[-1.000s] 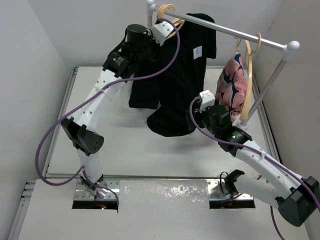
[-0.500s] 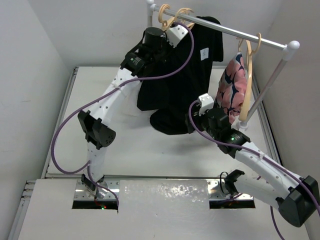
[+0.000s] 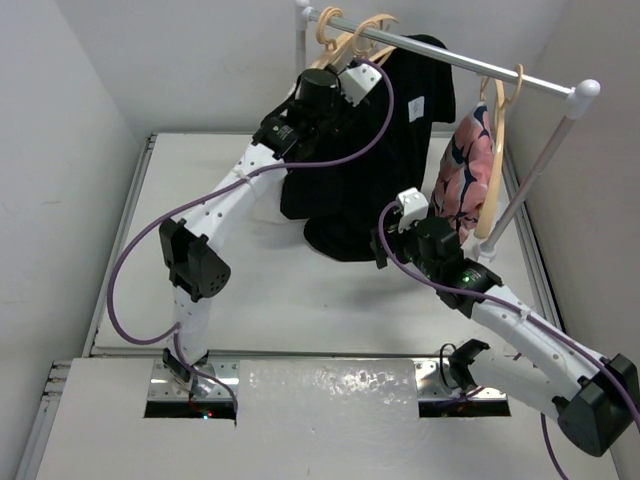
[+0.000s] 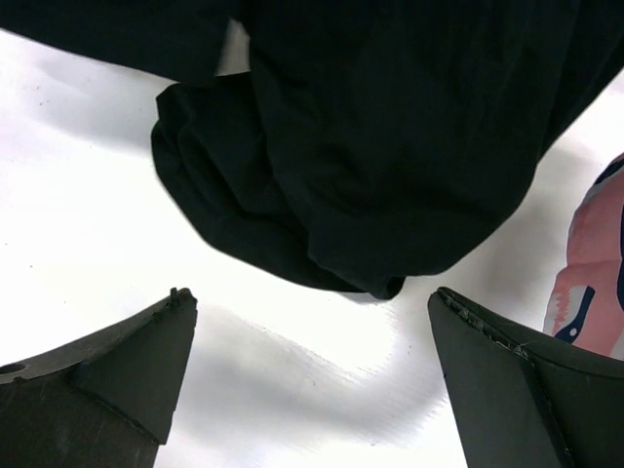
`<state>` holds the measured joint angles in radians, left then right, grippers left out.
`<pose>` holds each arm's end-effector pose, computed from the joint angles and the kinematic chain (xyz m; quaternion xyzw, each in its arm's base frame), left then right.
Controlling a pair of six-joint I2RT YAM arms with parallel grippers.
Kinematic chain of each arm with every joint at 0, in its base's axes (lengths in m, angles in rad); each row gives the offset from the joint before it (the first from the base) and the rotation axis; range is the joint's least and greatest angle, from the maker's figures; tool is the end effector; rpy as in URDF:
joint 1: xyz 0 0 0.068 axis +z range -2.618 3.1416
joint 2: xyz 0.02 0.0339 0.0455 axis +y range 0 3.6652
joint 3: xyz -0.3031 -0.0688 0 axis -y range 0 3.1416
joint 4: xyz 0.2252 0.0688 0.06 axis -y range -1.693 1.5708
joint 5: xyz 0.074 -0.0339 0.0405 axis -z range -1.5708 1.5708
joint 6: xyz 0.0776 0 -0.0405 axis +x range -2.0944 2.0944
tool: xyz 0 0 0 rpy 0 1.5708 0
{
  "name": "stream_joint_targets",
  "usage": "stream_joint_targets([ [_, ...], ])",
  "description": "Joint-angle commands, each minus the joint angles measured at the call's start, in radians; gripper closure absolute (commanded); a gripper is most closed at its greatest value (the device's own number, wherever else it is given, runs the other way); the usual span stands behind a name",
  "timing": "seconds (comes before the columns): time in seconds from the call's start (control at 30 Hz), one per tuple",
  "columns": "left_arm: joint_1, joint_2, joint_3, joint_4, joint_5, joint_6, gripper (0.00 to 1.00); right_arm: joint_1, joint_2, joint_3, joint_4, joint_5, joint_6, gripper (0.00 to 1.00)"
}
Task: Place the t-shirt on the hanger
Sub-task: Place the hanger at the clothesline, then reset both arms
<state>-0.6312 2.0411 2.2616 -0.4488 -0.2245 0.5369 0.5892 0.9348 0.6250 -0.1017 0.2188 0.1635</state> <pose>0.4217 -0.2869 0.4576 0.3709 0.6876 0.0585 0.6215 0.1839 0.1027 0.2859 -0.1172 0.8255 0.1151 0.5399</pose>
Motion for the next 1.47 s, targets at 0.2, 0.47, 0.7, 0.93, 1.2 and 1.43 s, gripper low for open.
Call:
stream_joint_targets([
  [0.2,-0.009,-0.232,-0.134,-0.040,0.007,-0.066,0.14,0.000,0.045,0.005,-0.001,-0.027,0.004,0.01],
  [0.47,-0.009,-0.626,-0.419,-0.139,0.063,-0.092,0.00,-0.002,0.122,-0.008,-0.015,0.024,0.031,0.01],
  [0.7,0.217,-0.984,-0.854,-0.148,0.111,-0.132,0.00,-0.012,0.130,-0.097,0.034,0.099,0.070,0.01],
  [0.93,0.511,-1.095,-1.350,0.008,0.189,-0.137,0.00,-0.014,0.091,-0.182,0.076,0.174,0.136,0.01],
  [1.2,0.703,-0.945,-1.562,0.286,0.274,-0.152,0.00,-0.015,-0.010,-0.248,0.062,0.228,0.103,0.01],
  [1.43,0.708,-0.932,-1.645,0.361,0.266,-0.132,0.00,-0.017,-0.068,-0.301,0.114,0.205,0.087,0.01],
])
